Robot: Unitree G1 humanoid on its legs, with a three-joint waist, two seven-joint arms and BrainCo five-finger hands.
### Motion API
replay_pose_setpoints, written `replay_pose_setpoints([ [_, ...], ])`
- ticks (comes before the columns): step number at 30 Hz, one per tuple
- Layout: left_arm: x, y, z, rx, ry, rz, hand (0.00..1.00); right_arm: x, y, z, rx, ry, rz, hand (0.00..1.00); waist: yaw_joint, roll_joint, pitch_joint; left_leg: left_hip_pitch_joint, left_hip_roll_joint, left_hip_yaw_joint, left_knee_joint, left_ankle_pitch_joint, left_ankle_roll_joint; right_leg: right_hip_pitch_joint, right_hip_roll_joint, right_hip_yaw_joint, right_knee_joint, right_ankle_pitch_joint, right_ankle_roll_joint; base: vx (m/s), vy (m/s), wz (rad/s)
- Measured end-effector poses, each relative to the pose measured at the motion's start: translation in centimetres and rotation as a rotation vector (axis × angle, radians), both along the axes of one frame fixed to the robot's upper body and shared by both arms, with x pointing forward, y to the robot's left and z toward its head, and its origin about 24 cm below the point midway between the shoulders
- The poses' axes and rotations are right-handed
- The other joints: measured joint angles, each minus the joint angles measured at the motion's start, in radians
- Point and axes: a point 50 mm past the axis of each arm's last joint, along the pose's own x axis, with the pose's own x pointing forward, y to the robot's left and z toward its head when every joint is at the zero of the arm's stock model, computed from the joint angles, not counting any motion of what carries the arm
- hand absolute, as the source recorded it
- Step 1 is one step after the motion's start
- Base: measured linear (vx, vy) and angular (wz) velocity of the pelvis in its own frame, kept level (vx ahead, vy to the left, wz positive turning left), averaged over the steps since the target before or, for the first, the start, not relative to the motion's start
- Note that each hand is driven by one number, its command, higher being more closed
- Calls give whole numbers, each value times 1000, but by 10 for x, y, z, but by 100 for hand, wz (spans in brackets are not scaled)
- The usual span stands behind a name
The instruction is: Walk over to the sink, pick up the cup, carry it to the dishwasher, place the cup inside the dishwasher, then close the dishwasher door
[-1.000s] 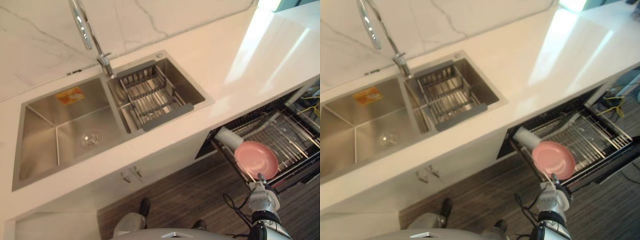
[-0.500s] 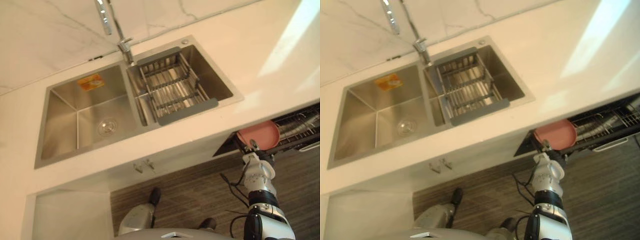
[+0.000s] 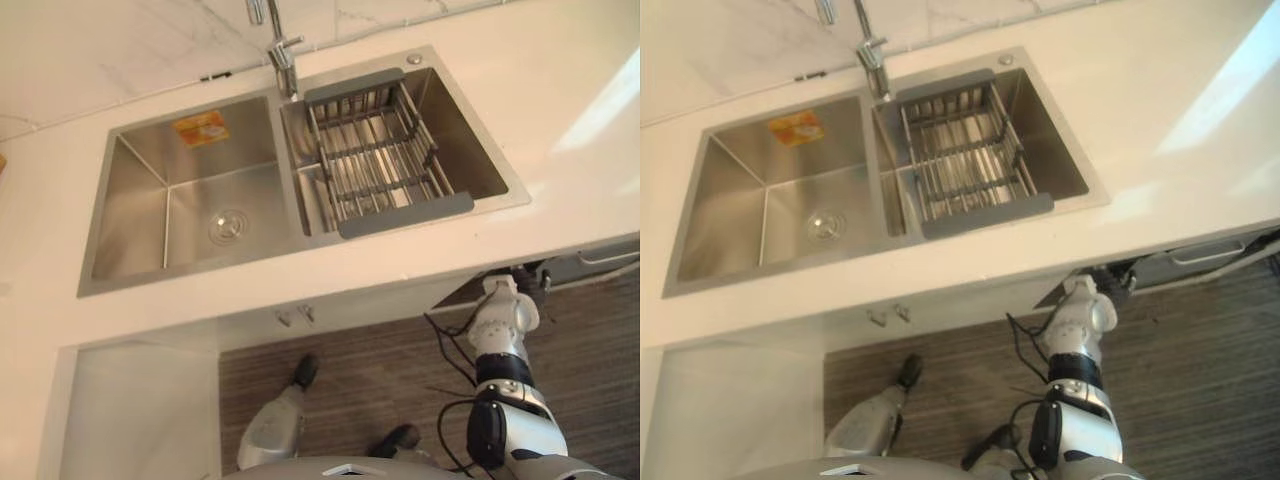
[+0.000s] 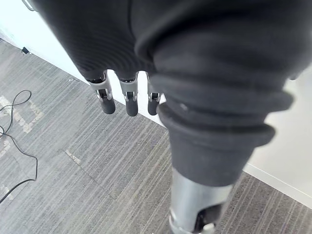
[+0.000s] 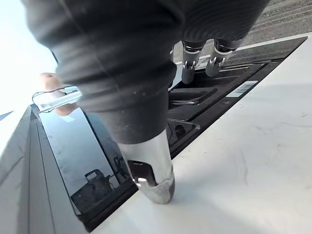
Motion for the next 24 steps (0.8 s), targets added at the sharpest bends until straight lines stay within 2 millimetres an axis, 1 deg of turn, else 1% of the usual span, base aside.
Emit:
replay_pose_setpoints([
  [2,0,0,0,-6,-4,1,0,4,3,5,-44,5,19,0,-2,8,7,-7,8,0,0,8,-12,-29,-15,1,67,-36,-9,-76,-48,-1],
  [3,0,0,0,-5,-4,1,0,4,4,5,-53,9,26,0,-2,9,7,-7,10,0,1,9,-15,-37,-20,4,85,-48,-11,-62,-47,-2],
  [5,0,-1,0,-8,-6,2,0,8,10,7,-99,17,57,0,-9,7,8,-7,14,3,3,7,-22,-66,-43,14,158,-92,-20,-59,-64,-5],
  [6,0,-1,0,-9,-6,2,0,9,13,7,-112,19,71,0,-10,7,8,-6,16,8,3,7,-22,-74,-46,22,172,-101,-20,-66,-96,-23],
  [7,0,-1,0,-10,-5,2,0,13,20,10,-156,23,114,0,-13,5,9,-4,23,25,5,8,-21,-88,-47,33,191,-113,-28,-51,-84,-23],
  [8,1,-1,0,-11,-6,2,0,12,23,10,-183,26,133,0,-16,5,9,-4,25,27,6,7,-20,-90,-47,37,195,-117,-29,-48,-103,-19],
  [9,3,-1,-1,-12,-12,0,0,8,31,9,-263,33,204,0,-22,5,8,-1,26,30,10,7,-19,-89,-47,42,199,-124,-28,-16,-80,-4],
  [10,4,-1,-1,-15,-16,0,0,3,38,5,-340,52,276,0,-25,-4,4,1,26,37,12,7,-18,-87,-47,45,196,-125,-26,14,-79,-6],
  [11,4,-1,-1,-17,-16,0,0,-9,46,-11,-387,108,353,0,-27,-8,-18,3,23,57,14,8,-16,-84,-46,50,187,-125,-24,36,-52,-6],
  [12,4,-1,-1,-17,-16,-1,0,-15,51,-22,-411,144,405,0,-31,-17,-26,3,21,63,15,9,-16,-81,-46,50,180,-124,-22,69,-40,-5],
  [13,5,-1,-1,-17,-19,-7,0,-30,64,-47,-425,221,505,0,-37,-32,-41,11,18,80,15,9,-15,-68,-44,51,161,-118,-19,71,-29,0],
  [14,6,-1,-1,-17,-21,-12,0,-39,70,-61,-414,265,546,0,-42,-40,-48,17,17,87,15,9,-15,-57,-43,51,151,-115,-19,80,-37,-2],
  [16,10,-2,-1,-21,-34,-43,0,-80,91,-121,-318,499,669,0,-57,-77,-79,37,14,127,15,5,-9,-23,-27,56,87,-90,-12,70,-33,-10],
  [17,12,-2,-1,-26,-43,-56,0,-92,94,-135,-283,560,688,0,-59,-82,-82,44,14,139,15,5,-8,-13,-22,59,70,-81,-9,60,-26,-22],
  [18,18,-4,-2,-41,-68,-81,0,-117,94,-158,-226,688,716,0,-62,-91,-90,57,14,163,14,-2,2,5,-12,70,32,-61,-7,41,-17,-32],
  [19,23,-6,-2,-56,-103,-100,0,-140,91,-175,-179,789,729,0,-68,-95,-93,73,14,183,15,-10,5,23,-4,83,1,-42,-5,27,-16,-36],
  [20,26,-7,-2,-63,-117,-111,0,-150,88,-181,-159,829,725,0,-74,-97,-93,81,14,191,14,-13,5,31,1,89,-14,-33,-3,11,-11,-41],
  [21,32,-8,-3,-72,-136,-112,0,-168,85,-189,-128,891,723,0,-85,-100,-97,94,15,208,14,-20,10,47,8,104,-41,-13,-3,0,-9,-41],
  [23,38,-8,-3,-70,-161,-100,0,-185,80,-196,-83,957,704,0,-104,-109,-103,114,19,238,14,-28,11,61,24,132,-80,13,-5,-30,-5,-48],
  [24,39,-3,-3,-68,-176,-100,0,-193,79,-200,-54,986,694,0,-112,-118,-108,125,20,255,20,-32,12,75,33,147,-106,27,-6,-61,-9,-41],
])
